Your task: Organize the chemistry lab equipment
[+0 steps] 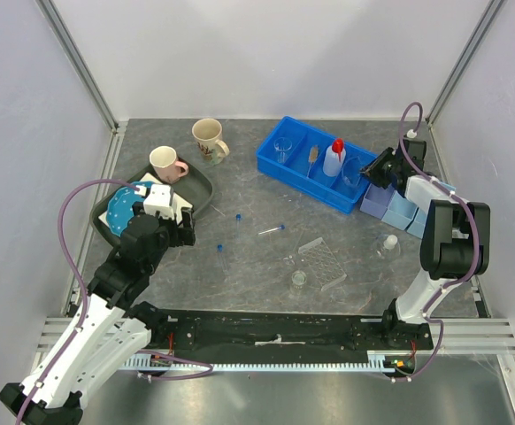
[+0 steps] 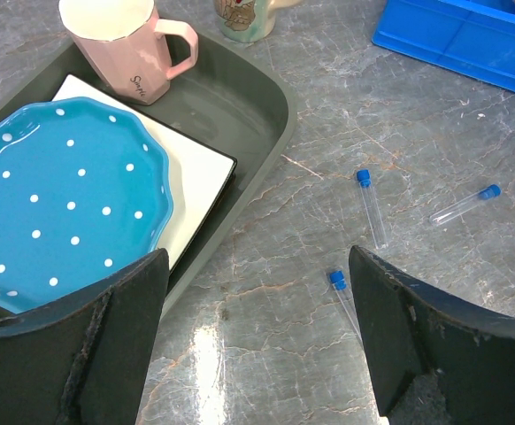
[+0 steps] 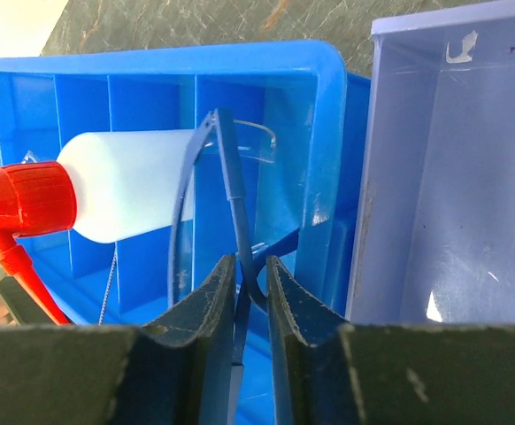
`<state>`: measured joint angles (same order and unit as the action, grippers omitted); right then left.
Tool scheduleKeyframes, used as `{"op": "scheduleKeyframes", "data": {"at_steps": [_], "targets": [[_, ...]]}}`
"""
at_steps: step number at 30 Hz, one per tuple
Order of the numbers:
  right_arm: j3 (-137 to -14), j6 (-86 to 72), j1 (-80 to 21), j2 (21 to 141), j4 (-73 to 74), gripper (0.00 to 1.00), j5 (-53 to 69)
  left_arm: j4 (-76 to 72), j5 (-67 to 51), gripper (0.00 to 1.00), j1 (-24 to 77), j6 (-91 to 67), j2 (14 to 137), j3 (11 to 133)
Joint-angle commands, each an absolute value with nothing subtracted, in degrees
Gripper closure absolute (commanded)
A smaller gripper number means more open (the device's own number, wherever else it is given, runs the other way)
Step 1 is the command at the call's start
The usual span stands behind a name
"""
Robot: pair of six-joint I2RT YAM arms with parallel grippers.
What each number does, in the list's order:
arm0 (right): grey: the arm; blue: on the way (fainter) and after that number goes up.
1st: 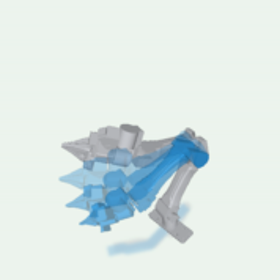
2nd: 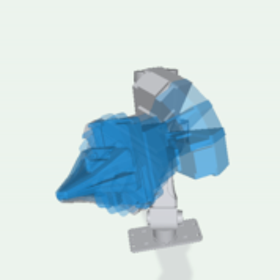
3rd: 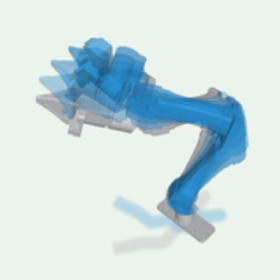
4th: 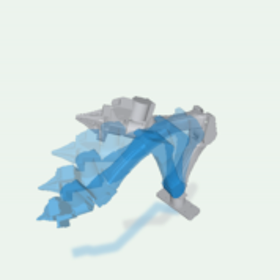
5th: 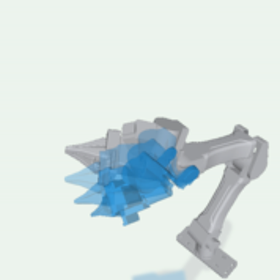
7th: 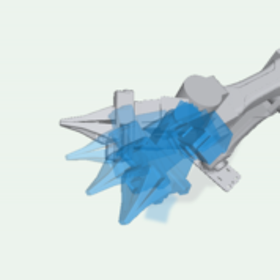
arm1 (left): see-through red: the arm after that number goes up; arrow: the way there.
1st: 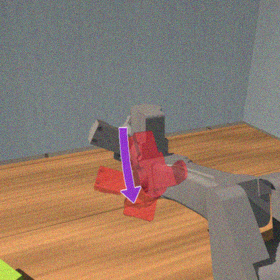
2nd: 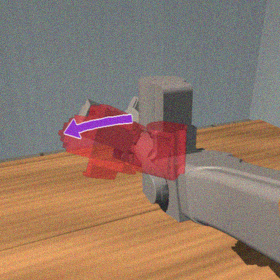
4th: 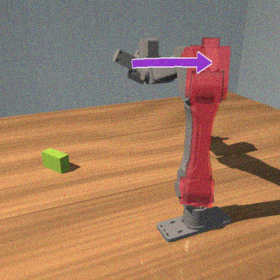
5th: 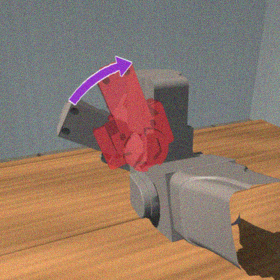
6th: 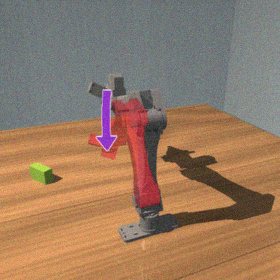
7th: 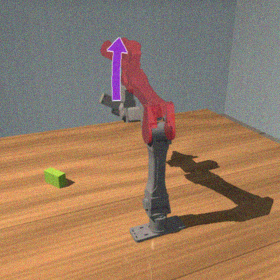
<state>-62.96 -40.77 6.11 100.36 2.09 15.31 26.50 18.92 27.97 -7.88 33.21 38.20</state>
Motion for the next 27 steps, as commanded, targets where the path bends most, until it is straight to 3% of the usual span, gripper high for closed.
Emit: {"op": "scheduleKeyframes", "data": {"at_steps": [1,7,13,16,18,27], "targets": [[-65.39,-40.17,6.15,98.71,2.11,0.73,15.91,24.17,18.46,0.11,27.69,-8.09,32.96,39.55],[-64.87,-39.29,6.15,95.81,1.41,0.63,16.87,24.17,18.19,0.11,27.69,-8.09,33.05,39.55],[-63.55,-36.57,6.15,91.95,0.53,0.62,18.54,24.26,17.76,0.11,27.69,-8.0,33.13,39.55],[-63.37,-29.2,6.24,88.52,0.53,0.58,24.06,24.26,16.61,0.11,27.69,-8.17,33.48,39.46],[-63.28,-20.97,6.15,85.8,0.53,0.56,34.5,24.26,14.87,0.11,27.69,-8.17,34.01,39.55],[-58.72,-0.47,6.24,73.15,10.86,0.27,54.48,24.35,5.21,0.09,27.69,-9.4,39.63,40.6]]}}
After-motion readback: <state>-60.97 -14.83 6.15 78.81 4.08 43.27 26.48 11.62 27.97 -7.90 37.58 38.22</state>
